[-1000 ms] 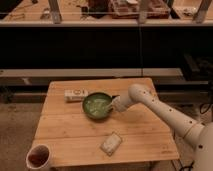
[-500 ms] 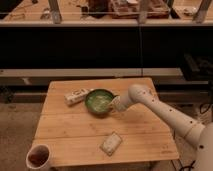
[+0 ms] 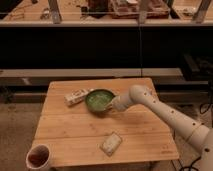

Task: Pick up the ceramic bowl

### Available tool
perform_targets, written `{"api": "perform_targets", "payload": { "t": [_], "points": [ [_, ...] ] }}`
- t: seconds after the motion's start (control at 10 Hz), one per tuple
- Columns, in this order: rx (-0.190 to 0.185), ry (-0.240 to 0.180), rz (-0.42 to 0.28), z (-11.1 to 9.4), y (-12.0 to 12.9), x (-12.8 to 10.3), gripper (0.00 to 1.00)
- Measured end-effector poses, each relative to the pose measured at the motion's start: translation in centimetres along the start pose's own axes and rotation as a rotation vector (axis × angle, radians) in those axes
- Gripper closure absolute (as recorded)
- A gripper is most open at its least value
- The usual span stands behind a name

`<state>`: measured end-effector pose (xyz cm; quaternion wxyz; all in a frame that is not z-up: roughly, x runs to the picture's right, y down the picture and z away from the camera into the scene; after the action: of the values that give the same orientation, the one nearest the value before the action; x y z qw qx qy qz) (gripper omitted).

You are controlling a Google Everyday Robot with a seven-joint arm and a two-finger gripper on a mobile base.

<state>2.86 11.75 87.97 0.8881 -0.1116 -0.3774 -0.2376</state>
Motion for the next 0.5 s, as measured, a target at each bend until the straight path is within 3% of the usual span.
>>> {"api": "perform_targets", "payload": {
  "t": [0.4,0.5],
  "points": [
    [0.026,0.003,-0.029,-0.85,-0.53,-0.56,0.76],
    [0.034,0.003,-0.039,-1.05,-0.72,-0.78,0.83]
  ]
}}
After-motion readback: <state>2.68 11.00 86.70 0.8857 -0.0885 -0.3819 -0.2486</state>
